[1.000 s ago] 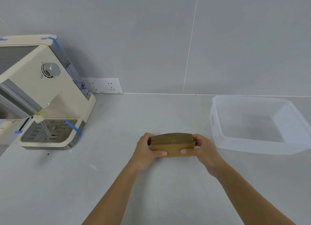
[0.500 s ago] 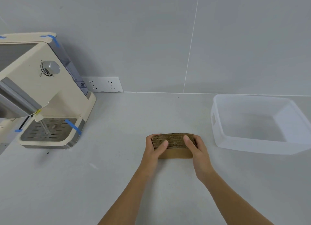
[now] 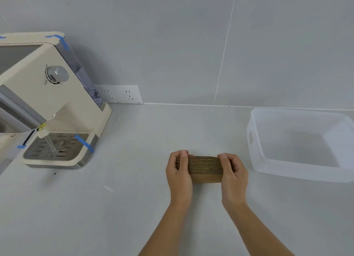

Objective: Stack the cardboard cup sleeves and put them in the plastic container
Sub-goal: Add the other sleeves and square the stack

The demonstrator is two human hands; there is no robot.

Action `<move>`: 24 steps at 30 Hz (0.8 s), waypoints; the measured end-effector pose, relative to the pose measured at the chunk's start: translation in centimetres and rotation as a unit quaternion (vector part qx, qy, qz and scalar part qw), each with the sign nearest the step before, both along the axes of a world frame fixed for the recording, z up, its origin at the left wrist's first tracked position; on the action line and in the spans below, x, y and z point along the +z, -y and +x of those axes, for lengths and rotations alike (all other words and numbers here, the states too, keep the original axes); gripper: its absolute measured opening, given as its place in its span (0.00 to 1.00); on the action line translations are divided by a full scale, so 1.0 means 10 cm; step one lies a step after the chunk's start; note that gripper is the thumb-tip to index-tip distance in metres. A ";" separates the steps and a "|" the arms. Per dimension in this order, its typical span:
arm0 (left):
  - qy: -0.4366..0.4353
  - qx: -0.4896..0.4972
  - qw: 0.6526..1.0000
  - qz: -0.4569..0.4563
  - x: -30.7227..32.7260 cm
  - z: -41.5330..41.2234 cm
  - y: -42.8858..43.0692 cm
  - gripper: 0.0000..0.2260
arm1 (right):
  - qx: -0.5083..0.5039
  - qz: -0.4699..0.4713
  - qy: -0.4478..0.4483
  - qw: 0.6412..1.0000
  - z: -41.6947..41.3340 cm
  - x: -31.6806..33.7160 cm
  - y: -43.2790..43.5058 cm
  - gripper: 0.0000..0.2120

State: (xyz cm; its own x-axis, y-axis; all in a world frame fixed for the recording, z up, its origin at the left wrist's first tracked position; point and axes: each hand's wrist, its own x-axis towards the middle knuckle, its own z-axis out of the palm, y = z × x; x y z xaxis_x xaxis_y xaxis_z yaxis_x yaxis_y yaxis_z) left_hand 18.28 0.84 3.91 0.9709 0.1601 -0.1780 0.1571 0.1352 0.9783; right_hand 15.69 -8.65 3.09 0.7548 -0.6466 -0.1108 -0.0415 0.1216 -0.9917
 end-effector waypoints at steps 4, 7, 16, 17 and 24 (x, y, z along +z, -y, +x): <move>-0.012 -0.049 0.999 -0.002 -0.16 -0.07 -0.07 0.10 | 0.006 0.023 -0.013 1.000 -0.05 -0.13 -0.03 0.07; -0.025 -0.038 0.999 -0.013 -0.15 -0.02 -0.05 0.09 | -0.011 0.022 -0.013 1.000 0.00 -0.10 -0.06 0.05; 0.006 -0.009 1.000 0.019 -0.15 -0.09 -0.08 0.11 | -0.009 -0.017 -0.003 1.000 -0.05 -0.12 -0.09 0.09; 0.009 -0.008 1.000 0.027 -0.16 -0.08 -0.08 0.11 | -0.011 -0.019 -0.002 1.000 -0.05 -0.11 -0.10 0.10; -0.011 -0.037 0.999 0.032 -0.17 -0.10 -0.10 0.11 | -0.003 -0.016 -0.015 1.000 -0.07 -0.15 -0.11 0.12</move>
State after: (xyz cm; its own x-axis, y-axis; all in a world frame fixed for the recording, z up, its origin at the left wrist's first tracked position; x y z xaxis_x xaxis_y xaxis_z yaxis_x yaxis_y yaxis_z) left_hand 17.33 1.88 2.18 0.9763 0.1004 -0.1918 0.1866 0.0591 0.9807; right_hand 14.97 -7.54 1.56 0.7471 -0.6551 -0.1130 -0.0713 0.0900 -0.9934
